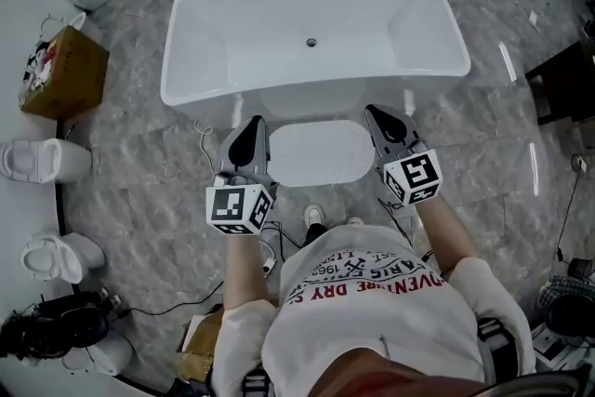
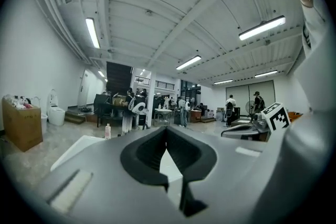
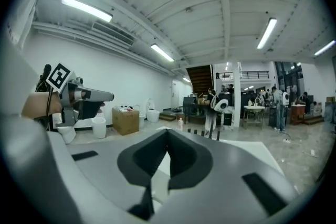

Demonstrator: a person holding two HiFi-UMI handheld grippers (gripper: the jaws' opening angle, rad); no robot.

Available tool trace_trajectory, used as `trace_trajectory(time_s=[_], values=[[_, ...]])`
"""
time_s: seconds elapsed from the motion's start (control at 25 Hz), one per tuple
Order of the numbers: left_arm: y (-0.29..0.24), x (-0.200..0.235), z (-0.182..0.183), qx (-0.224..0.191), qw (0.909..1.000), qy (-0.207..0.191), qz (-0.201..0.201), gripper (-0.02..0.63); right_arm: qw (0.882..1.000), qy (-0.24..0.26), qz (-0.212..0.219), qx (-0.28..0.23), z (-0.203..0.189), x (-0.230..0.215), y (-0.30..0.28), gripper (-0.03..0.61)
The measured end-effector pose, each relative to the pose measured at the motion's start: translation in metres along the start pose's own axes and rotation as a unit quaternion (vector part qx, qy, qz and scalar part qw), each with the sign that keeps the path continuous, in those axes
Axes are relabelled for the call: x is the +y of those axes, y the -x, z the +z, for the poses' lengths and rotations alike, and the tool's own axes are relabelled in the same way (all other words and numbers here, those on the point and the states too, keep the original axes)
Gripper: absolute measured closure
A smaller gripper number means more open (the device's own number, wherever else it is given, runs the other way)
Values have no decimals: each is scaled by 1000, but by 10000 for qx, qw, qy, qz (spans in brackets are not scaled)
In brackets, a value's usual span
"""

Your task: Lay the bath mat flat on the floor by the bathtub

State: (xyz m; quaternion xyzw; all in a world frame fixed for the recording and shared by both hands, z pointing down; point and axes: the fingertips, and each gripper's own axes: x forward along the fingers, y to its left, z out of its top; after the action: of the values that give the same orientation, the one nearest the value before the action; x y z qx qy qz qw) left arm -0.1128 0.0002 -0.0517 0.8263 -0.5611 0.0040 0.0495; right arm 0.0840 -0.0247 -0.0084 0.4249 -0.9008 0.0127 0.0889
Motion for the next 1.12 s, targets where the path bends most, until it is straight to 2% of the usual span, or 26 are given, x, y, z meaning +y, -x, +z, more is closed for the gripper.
trace_trajectory(time_s=[0.24, 0.44, 0.76, 1.12], values=[[6, -13, 42, -320, 9983, -496, -33, 600, 9987, 109, -44, -491, 53, 3, 10, 569], [9, -28, 60, -391, 9980, -432, -235, 601, 9962, 209, -158, -828, 86, -3, 34, 569], [7, -37, 68, -300, 9976, -447, -440, 601, 9976, 340, -193, -569, 80, -4, 36, 569], [15, -37, 59, -219, 9980, -344, -492, 601, 9977, 268, -268, -561, 78, 4, 42, 569]])
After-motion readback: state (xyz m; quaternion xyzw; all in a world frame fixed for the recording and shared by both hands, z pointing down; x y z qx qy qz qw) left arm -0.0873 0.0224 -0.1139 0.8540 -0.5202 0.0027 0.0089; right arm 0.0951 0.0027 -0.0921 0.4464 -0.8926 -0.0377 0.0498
